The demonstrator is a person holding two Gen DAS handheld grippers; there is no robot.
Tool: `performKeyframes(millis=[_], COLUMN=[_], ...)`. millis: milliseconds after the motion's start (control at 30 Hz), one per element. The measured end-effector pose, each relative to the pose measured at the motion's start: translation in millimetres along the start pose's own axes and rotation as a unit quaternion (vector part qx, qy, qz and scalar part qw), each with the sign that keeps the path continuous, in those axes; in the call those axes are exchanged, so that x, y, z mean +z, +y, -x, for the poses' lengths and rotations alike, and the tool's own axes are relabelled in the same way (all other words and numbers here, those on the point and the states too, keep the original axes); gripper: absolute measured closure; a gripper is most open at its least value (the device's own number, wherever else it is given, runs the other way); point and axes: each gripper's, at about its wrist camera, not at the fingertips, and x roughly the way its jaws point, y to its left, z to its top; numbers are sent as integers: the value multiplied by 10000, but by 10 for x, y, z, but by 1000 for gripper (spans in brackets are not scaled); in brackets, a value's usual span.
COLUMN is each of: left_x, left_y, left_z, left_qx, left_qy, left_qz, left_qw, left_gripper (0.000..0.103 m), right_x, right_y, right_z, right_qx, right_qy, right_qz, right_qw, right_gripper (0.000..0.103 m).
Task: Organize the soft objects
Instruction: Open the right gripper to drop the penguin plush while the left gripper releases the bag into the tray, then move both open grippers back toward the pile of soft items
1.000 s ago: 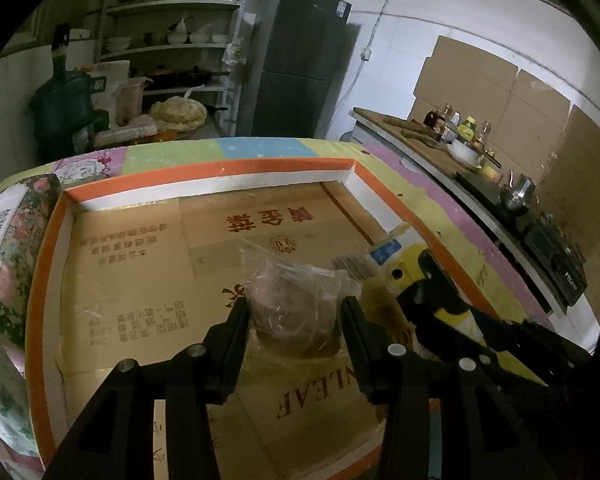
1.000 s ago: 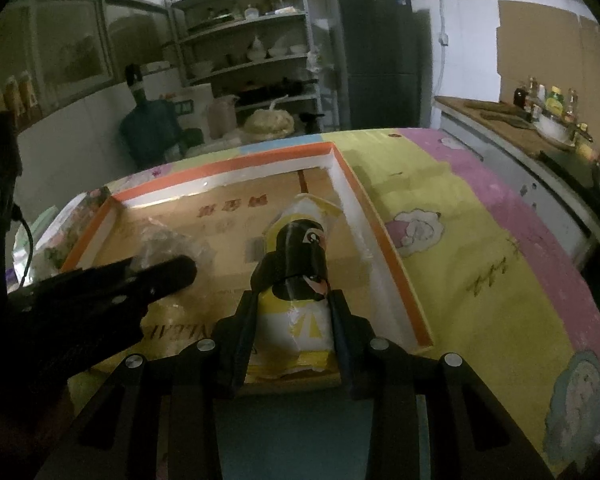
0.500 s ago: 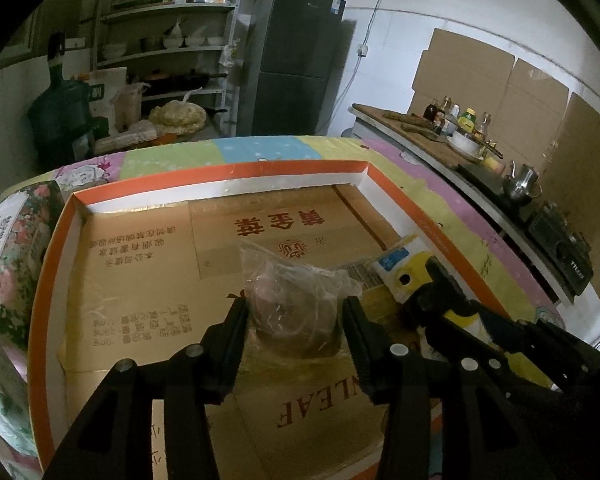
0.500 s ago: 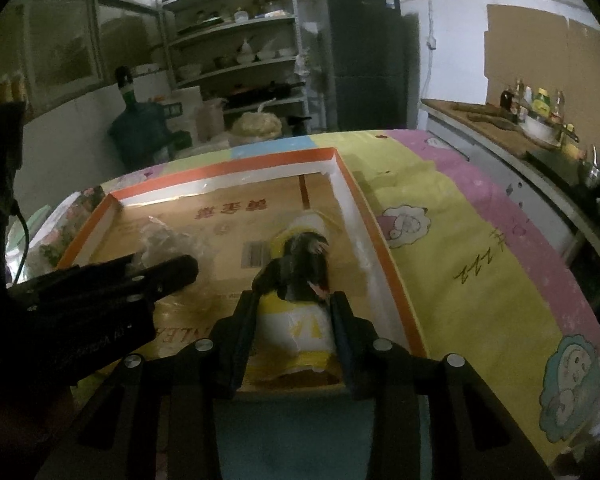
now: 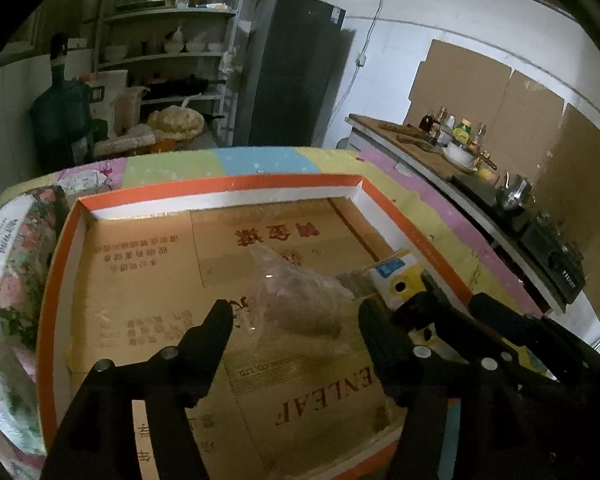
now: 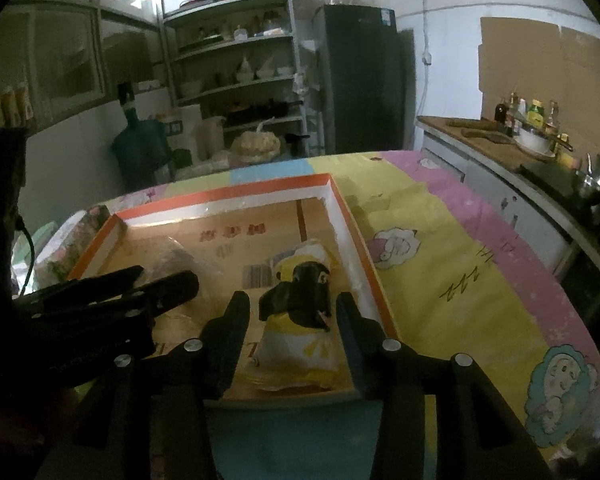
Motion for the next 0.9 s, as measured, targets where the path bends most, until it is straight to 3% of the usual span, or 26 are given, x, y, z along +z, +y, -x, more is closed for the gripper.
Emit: performKeyframes(millis=[100, 333, 533, 633, 900], left_x=[21, 68, 72, 60, 4], left_y=[3, 33, 126, 189, 477], left_z=[82, 327, 618, 758, 1084], left_qx=[-26, -6, 162, 245, 474], left_qy=[-85, -352, -692, -838, -1073], left_qz=[-7, -75, -209, -234, -168], left_qw=[10000, 9994, 9973, 9959, 9930], left_gripper=[34, 31, 25, 24, 20], right_x=[11, 36, 54, 65, 66], right_y=[7, 46, 156, 252, 542], right_z=[61, 215, 344, 402, 482], right_qx=[16, 30, 97, 159, 342], right_qy=[-82, -291, -470, -541, -591], right_qz=[-36, -141, -231, -224, -184], right_qw=[10000, 9995, 9986, 9982, 9975], right_gripper=[51, 50, 49, 41, 40])
